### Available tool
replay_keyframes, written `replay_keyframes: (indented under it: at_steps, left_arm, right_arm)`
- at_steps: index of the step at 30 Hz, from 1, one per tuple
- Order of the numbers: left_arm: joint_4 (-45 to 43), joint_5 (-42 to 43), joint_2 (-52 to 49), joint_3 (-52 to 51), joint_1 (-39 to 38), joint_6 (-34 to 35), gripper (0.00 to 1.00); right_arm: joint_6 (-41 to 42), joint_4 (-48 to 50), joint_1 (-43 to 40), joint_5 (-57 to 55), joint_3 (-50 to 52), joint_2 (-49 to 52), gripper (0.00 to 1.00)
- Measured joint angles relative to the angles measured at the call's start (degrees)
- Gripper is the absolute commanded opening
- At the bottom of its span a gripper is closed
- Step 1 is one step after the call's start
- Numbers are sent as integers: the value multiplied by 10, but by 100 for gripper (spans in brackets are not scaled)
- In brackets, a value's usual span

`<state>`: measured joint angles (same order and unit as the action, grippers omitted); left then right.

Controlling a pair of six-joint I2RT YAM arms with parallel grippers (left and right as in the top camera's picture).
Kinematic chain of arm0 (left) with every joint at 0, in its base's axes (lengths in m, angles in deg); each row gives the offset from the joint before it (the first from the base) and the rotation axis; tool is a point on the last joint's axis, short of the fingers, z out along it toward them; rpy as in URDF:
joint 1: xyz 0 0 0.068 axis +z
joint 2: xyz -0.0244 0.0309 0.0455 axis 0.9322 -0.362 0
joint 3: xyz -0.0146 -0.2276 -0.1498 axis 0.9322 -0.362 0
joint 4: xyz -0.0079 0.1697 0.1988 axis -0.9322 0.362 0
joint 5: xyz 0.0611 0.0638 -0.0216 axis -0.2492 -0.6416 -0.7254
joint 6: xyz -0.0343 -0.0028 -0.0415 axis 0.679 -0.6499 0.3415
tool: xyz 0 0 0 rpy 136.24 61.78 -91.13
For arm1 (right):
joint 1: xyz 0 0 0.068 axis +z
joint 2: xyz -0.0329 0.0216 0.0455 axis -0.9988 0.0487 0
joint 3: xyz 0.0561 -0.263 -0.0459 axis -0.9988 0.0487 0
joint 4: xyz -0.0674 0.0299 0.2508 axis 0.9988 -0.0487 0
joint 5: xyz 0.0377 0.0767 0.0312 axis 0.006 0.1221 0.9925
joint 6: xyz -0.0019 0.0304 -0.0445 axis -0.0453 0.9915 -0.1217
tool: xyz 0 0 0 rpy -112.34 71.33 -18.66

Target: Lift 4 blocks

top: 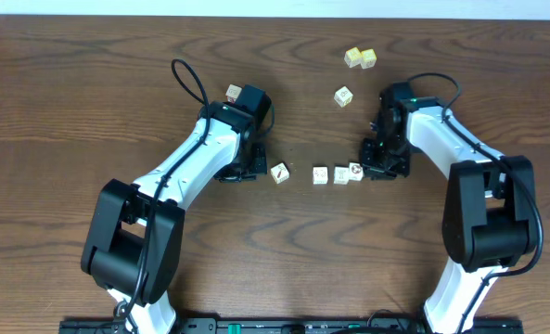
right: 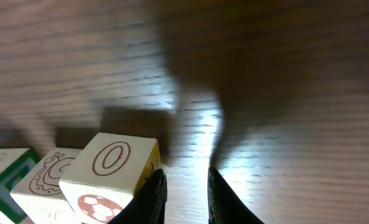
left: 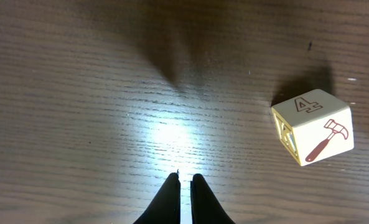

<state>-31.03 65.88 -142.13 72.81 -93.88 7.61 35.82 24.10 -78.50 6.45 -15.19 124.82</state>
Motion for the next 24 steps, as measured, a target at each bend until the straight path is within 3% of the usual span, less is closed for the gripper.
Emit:
replay_keyframes:
  at_steps: [9,14,24]
  left_arm:
    - [5,0,0,0,0,-6,7]
    - [-2,8,-1,0,0,-28,7]
    - [-45,94,-78,0,0,-32,7]
  right_arm:
    - [-28,-14,-3,-21,0,0,22]
    - [-37,3,-8,-29,0,0,17]
    - [-36,18,6,-28,0,0,16]
